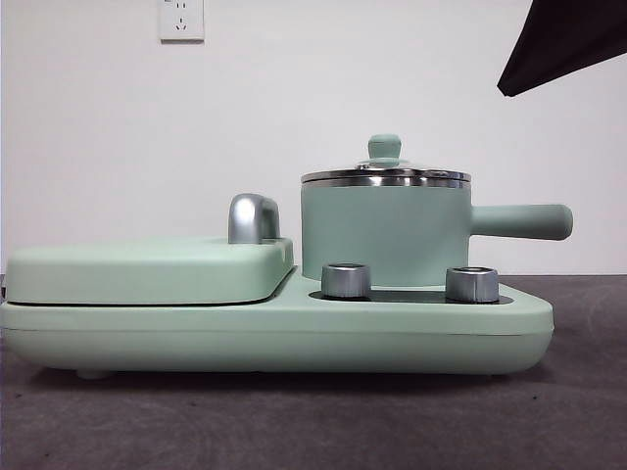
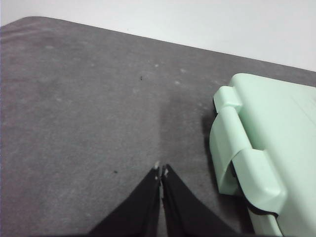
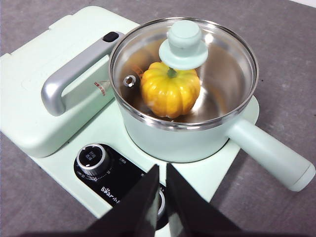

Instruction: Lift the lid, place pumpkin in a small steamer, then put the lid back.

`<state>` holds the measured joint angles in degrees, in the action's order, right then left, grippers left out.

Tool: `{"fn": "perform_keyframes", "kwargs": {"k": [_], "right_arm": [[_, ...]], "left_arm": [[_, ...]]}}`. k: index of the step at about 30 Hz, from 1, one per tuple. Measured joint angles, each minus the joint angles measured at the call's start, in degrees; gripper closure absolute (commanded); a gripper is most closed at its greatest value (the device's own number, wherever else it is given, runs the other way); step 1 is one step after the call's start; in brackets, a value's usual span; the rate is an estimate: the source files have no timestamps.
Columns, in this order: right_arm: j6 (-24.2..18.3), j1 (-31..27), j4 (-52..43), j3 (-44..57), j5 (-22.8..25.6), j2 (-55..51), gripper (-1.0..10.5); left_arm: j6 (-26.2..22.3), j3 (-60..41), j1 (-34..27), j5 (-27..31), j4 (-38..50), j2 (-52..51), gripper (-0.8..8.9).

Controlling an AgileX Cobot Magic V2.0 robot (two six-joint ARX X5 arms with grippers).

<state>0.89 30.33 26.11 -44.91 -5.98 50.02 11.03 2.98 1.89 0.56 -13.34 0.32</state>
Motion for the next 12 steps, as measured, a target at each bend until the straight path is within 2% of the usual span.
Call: {"fn": "perform_keyframes", "kwargs": {"k": [3, 12], "right_arm": [[0.0, 0.0, 0.0, 0.0, 0.0, 0.0, 9.3], [0.0, 0.0, 0.0, 0.0, 0.0, 0.0, 9.3]], "left_arm": [[-0.5, -1.1, 0.0, -0.8, 3.0, 0.0, 8.07], [-1.4, -1.1, 0.0, -0.8, 2.9, 0.0, 8.07]]}}
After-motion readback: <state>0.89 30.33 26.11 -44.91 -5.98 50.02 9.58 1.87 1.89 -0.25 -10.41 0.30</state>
